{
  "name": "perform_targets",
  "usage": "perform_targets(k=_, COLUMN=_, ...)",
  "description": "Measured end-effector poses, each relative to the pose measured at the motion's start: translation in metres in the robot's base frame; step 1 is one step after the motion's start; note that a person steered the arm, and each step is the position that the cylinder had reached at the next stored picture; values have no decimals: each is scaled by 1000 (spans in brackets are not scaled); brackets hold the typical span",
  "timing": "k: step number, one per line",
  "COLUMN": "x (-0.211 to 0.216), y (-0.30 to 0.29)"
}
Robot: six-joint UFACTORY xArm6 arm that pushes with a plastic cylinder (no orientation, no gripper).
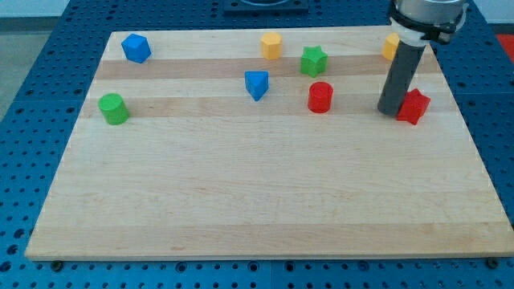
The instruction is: Slide blue triangle to the bottom center
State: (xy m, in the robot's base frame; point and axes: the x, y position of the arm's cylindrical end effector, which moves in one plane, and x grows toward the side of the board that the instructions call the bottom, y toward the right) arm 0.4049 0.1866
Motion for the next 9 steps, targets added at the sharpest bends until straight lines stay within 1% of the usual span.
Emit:
perform_targets(k=1, x=7, y=0)
perform_targets(k=3, x=4, y=-6)
perform_targets(k=5, x=-41, y=-10)
perform_targets(k=6, x=-55, y=-32)
perform_targets(k=9, x=-73, y=-163)
